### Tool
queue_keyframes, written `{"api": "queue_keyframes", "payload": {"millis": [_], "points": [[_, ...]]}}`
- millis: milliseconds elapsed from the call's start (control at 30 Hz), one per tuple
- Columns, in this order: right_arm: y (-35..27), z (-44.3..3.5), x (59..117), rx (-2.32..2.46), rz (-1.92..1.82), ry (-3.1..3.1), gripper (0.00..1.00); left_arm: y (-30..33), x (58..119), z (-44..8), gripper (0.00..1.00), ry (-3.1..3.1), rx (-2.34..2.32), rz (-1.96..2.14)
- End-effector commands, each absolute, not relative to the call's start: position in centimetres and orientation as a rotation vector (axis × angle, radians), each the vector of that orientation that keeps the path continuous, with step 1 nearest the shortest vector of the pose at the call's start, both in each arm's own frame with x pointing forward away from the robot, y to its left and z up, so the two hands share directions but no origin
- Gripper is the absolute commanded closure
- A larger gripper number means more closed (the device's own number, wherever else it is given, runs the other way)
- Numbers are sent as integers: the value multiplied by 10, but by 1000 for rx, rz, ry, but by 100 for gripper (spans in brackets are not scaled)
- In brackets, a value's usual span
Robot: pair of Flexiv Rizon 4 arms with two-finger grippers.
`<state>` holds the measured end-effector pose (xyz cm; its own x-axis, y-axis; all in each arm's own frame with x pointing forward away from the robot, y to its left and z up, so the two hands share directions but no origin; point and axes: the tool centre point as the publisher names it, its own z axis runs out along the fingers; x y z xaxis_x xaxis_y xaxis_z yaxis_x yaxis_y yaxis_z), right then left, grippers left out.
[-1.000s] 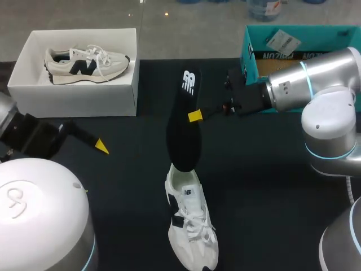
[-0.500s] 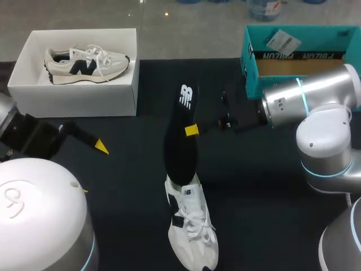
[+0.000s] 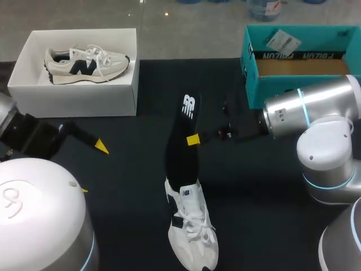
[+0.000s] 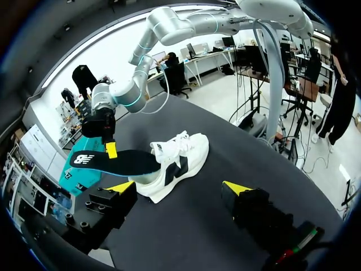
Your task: Take the shoe out of the shoebox, open the shoe tongue, remove and reinsert the insole, then place the shoe into the shoebox
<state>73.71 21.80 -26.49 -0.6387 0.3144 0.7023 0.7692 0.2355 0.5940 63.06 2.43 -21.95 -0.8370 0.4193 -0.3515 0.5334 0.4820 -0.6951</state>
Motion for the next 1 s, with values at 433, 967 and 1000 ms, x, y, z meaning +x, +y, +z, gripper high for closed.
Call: {"api": "queue_keyframes", "payload": {"millis": [433,967,1000], "points": [[211,-283,718,-1104,-1349,-2071,100,25,630,-219,0,2589,836,-1282],[212,-268,745,-1092,-1366,-2123,100,25,630,-219,0,2589,836,-1282],[212,-267,746,-1090,-1365,-2126,100,25,630,-219,0,2589,836,-1282]]}}
